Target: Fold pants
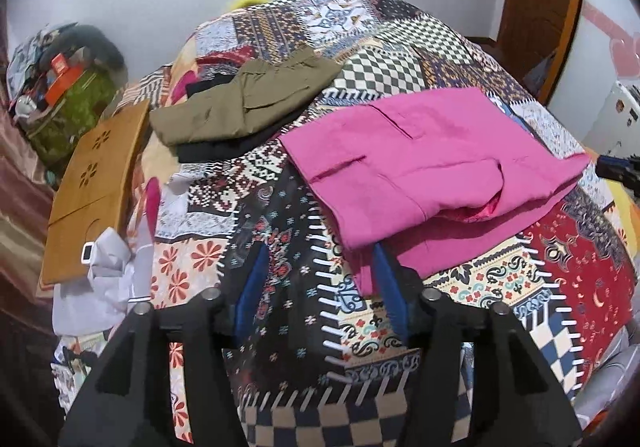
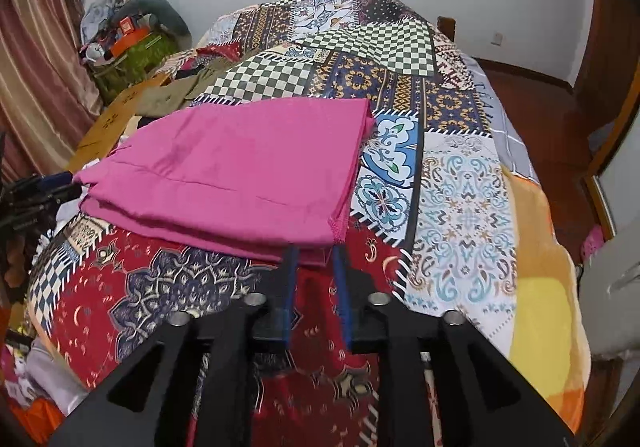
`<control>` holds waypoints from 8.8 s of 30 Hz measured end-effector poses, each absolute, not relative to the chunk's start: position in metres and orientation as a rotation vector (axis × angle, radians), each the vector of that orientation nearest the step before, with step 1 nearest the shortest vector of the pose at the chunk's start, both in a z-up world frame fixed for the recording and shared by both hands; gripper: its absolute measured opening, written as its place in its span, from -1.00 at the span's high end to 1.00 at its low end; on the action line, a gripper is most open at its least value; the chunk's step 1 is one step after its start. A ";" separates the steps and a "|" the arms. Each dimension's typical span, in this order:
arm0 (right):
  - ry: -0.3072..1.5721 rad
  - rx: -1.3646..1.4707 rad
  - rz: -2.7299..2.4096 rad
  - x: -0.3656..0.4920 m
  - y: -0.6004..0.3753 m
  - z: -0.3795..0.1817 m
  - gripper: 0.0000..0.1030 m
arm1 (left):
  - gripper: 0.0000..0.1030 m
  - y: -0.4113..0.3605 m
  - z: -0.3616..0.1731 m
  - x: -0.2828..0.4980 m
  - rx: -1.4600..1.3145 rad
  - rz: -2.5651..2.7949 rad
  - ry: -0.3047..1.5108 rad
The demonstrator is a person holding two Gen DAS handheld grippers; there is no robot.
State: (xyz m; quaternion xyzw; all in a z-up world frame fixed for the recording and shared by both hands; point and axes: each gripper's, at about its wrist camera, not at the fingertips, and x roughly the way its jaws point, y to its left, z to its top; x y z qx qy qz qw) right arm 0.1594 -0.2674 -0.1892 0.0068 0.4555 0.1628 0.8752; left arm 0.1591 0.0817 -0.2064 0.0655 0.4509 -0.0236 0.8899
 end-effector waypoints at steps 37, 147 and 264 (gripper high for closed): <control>0.932 -0.127 0.710 0.199 -0.152 -0.191 0.83 | 0.55 -0.022 -0.214 0.206 0.309 -0.301 0.977; 1.152 0.082 0.441 0.402 -0.248 -0.283 0.33 | 0.36 0.108 -0.260 0.315 -0.135 -0.104 1.159; 1.049 -0.051 0.594 0.199 -0.155 -0.224 -0.84 | -0.82 0.073 -0.241 0.178 -0.742 -0.237 1.165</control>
